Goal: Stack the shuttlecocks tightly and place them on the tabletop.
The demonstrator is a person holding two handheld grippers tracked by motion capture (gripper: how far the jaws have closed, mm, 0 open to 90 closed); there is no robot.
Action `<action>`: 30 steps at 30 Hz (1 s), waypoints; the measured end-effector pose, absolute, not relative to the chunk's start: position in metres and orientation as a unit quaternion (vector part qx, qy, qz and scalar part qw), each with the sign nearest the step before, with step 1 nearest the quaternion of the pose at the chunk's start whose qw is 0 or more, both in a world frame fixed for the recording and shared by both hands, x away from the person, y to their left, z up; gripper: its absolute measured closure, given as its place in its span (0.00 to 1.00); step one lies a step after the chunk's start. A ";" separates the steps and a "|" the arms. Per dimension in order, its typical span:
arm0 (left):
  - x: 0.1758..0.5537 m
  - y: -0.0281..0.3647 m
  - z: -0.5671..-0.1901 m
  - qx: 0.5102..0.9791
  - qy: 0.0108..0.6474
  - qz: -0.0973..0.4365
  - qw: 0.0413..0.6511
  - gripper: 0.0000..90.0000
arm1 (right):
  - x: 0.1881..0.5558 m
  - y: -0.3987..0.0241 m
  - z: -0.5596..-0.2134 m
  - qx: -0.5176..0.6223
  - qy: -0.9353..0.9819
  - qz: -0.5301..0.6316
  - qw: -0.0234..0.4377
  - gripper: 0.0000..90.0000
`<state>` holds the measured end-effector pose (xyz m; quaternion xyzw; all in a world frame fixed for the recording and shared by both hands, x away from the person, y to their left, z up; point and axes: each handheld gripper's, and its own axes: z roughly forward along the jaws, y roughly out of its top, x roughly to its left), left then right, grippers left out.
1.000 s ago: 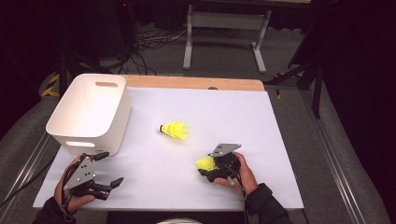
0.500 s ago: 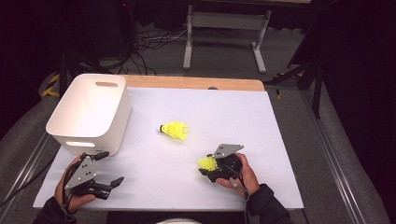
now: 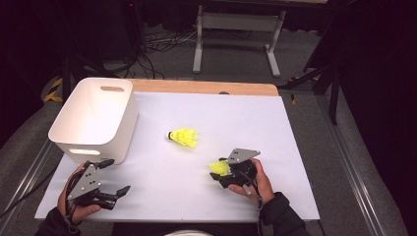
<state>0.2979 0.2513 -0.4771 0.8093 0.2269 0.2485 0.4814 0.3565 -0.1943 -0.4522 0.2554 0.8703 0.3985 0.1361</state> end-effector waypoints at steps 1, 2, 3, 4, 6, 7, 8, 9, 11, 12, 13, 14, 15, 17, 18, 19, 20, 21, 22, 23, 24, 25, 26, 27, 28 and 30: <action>0.298 0.251 -0.477 0.809 0.227 0.249 0.481 0.05 | 0.356 -0.194 -0.452 0.255 0.870 0.398 0.136 0.43; 0.297 0.251 -0.477 0.806 0.228 0.254 0.483 0.05 | 0.357 -0.194 -0.451 0.256 0.869 0.399 0.138 0.43; 0.297 0.251 -0.476 0.804 0.229 0.255 0.485 0.05 | 0.359 -0.195 -0.449 0.259 0.866 0.404 0.143 0.43; 0.296 0.251 -0.476 0.803 0.229 0.256 0.486 0.05 | 0.361 -0.195 -0.447 0.261 0.862 0.410 0.144 0.43; 0.296 0.250 -0.476 0.805 0.228 0.257 0.484 0.05 | 0.362 -0.195 -0.445 0.261 0.861 0.411 0.146 0.43; 0.296 0.250 -0.476 0.805 0.227 0.257 0.484 0.05 | 0.362 -0.195 -0.444 0.262 0.859 0.414 0.148 0.43; 0.296 0.250 -0.476 0.805 0.227 0.256 0.484 0.05 | 0.363 -0.195 -0.443 0.263 0.857 0.416 0.150 0.43; 0.296 0.249 -0.476 0.805 0.227 0.256 0.485 0.05 | 0.364 -0.195 -0.442 0.263 0.856 0.417 0.154 0.43; 0.296 0.249 -0.476 0.805 0.227 0.256 0.484 0.05 | 0.366 -0.194 -0.440 0.263 0.855 0.419 0.157 0.43; 0.296 0.249 -0.476 0.805 0.228 0.256 0.484 0.05 | 0.367 -0.194 -0.439 0.262 0.854 0.421 0.159 0.43; 0.296 0.249 -0.476 0.804 0.229 0.257 0.486 0.05 | 0.368 -0.194 -0.438 0.263 0.852 0.423 0.161 0.42; 0.297 0.249 -0.477 0.804 0.229 0.255 0.486 0.05 | 0.370 -0.194 -0.437 0.263 0.851 0.425 0.164 0.43; 0.297 0.249 -0.477 0.804 0.229 0.255 0.486 0.05 | 0.371 -0.193 -0.436 0.264 0.849 0.428 0.164 0.43; 0.297 0.249 -0.477 0.804 0.229 0.255 0.486 0.05 | 0.375 -0.193 -0.436 0.267 0.845 0.432 0.165 0.43; 0.297 0.249 -0.477 0.804 0.229 0.254 0.486 0.05 | 0.377 -0.192 -0.435 0.267 0.844 0.434 0.166 0.43; 0.297 0.249 -0.477 0.805 0.229 0.255 0.484 0.05 | 0.379 -0.191 -0.435 0.269 0.842 0.437 0.165 0.43; 0.297 0.249 -0.477 0.805 0.229 0.255 0.484 0.05 | 0.381 -0.191 -0.434 0.270 0.841 0.438 0.167 0.42; 0.297 0.249 -0.477 0.805 0.229 0.254 0.485 0.05 | 0.383 -0.189 -0.433 0.271 0.839 0.442 0.168 0.42; 0.297 0.249 -0.477 0.805 0.229 0.254 0.485 0.05 | 0.385 -0.189 -0.433 0.272 0.838 0.443 0.166 0.41; 0.297 0.249 -0.477 0.805 0.230 0.254 0.485 0.05 | 0.386 -0.187 -0.433 0.274 0.838 0.443 0.164 0.41; 0.297 0.249 -0.477 0.804 0.230 0.253 0.486 0.05 | 0.389 -0.186 -0.433 0.272 0.839 0.441 0.167 0.41; 0.297 0.249 -0.477 0.804 0.230 0.253 0.486 0.05 | 0.390 -0.184 -0.433 0.273 0.839 0.440 0.169 0.40; 0.297 0.249 -0.477 0.804 0.231 0.253 0.486 0.05 | 0.392 -0.182 -0.433 0.272 0.840 0.437 0.175 0.40; 0.297 0.249 -0.477 0.805 0.230 0.252 0.485 0.05 | 0.395 -0.180 -0.434 0.271 0.840 0.435 0.176 0.40; 0.297 0.249 -0.477 0.805 0.230 0.253 0.484 0.05 | 0.397 -0.178 -0.434 0.271 0.841 0.435 0.175 0.40; 0.297 0.249 -0.477 0.804 0.231 0.255 0.485 0.05 | 0.405 -0.173 -0.436 0.274 0.840 0.434 0.175 0.40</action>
